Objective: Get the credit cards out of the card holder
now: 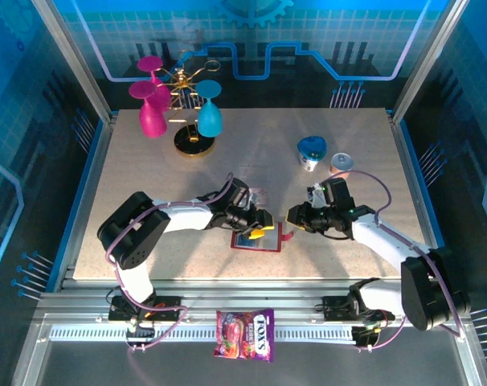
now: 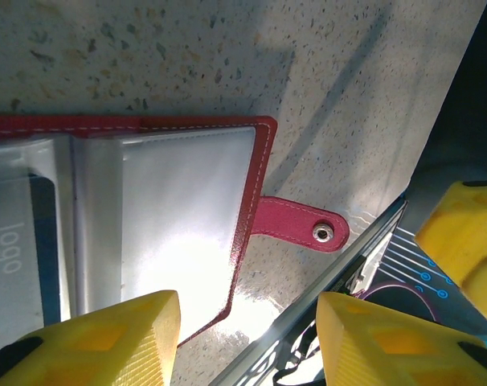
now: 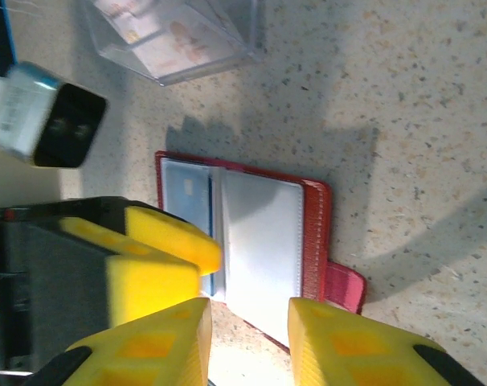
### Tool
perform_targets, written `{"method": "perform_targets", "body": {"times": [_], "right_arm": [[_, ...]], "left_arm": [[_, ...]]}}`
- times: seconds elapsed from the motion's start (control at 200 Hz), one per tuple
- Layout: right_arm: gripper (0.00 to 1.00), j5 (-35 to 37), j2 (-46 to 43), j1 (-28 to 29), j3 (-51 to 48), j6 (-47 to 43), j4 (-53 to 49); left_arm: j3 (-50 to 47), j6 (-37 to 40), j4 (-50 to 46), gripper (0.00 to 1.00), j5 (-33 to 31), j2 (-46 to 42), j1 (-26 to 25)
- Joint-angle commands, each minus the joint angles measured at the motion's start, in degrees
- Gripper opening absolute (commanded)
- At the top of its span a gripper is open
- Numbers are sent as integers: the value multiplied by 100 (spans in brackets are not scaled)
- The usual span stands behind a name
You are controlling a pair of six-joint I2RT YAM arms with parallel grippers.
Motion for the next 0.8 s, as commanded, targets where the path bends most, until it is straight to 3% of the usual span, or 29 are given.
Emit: {"method": "perform_targets", "body": {"times": [0.0, 0.38, 0.795], "right_arm": [[32, 272, 200, 103, 31, -152, -397], [32, 753, 771, 487, 280, -386, -794], [34, 1158, 370, 531, 301, -371, -1054]], "left_arm": [[-94, 139, -153, 49, 42, -369, 141], [-570, 275, -233, 49, 25, -888, 616], [-749, 284, -198, 49, -2, -1052, 771]]}}
